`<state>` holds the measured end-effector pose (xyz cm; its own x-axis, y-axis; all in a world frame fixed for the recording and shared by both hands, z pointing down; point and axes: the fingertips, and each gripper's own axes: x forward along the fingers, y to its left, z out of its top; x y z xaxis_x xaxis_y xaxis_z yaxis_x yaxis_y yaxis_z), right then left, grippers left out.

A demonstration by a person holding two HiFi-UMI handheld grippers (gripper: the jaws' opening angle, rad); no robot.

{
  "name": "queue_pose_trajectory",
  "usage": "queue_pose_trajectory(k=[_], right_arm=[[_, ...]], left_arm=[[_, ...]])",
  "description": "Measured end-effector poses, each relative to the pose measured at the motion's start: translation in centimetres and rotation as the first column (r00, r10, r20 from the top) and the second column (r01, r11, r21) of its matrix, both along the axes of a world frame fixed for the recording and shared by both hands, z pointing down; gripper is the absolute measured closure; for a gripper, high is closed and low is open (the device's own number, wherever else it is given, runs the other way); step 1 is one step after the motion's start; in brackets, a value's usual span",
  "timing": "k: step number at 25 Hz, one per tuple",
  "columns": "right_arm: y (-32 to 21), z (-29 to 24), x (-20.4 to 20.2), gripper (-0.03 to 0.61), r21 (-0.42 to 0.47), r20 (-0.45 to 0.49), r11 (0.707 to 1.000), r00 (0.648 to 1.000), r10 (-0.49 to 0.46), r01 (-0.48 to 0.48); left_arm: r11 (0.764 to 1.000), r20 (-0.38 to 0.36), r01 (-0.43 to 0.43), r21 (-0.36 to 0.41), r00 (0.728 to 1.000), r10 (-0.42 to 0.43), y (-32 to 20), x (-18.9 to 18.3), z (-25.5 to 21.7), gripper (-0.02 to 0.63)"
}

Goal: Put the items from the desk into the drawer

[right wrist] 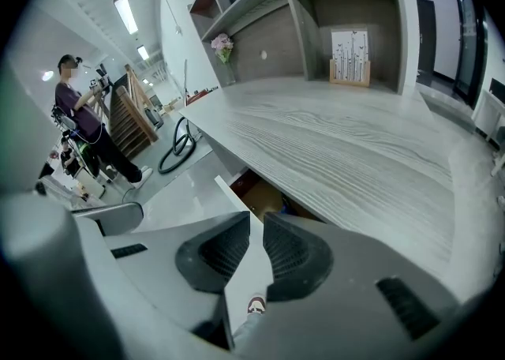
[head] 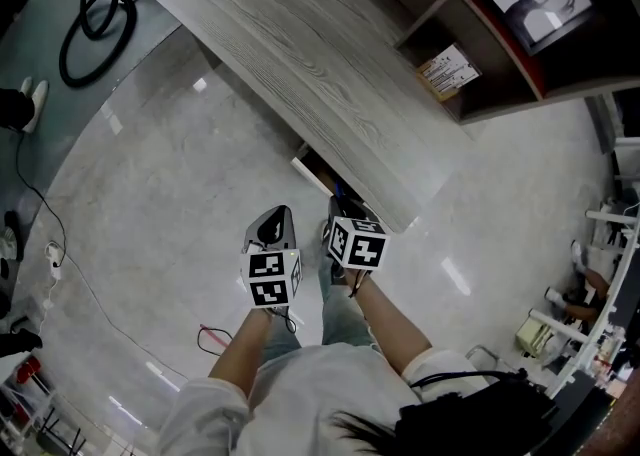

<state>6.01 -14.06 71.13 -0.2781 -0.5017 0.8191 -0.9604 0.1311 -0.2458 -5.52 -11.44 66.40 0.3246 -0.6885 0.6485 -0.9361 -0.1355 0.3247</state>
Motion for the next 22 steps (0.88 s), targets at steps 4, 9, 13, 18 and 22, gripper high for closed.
queue_pose_trajectory(k=[4, 9, 13, 18, 22], right_arm=[[0.4, -0.6, 0.2, 0.543, 0.007, -0.009, 1.000, 1.000, 0.001, -0.001], [1.0, -1.6, 0.4, 0.558, 0.024, -0.012, 1.000, 1.000, 0.005, -0.004], [1.5, -2.6, 0.7, 0.569, 0.039, -0.019, 0.999, 1.000, 0.008, -0.007], [2.3, -4.2, 1.2, 0.575, 0.056, -0.016, 0.998, 1.000, 0.021, -0.020], [2.4, -5.8, 1.3, 0.578, 0.084, -0.016, 0.996, 1.000, 0.014, -0.012]], left_arm=[[1.000, -0.005, -0.008, 0.011, 1.000, 0.008, 0.2, 0.3, -0.6, 0.617], [0.999, -0.005, -0.023, 0.031, 1.000, 0.023, 0.5, 0.8, -1.5, 0.617], [0.998, -0.001, -0.027, 0.053, 1.000, 0.027, 0.3, 0.6, -2.6, 0.617], [0.996, 0.011, -0.038, 0.080, 0.999, 0.037, 0.1, 0.4, -4.2, 0.617], [0.992, 0.013, -0.048, 0.117, 0.999, 0.047, -0.5, 0.5, -5.7, 0.617]])
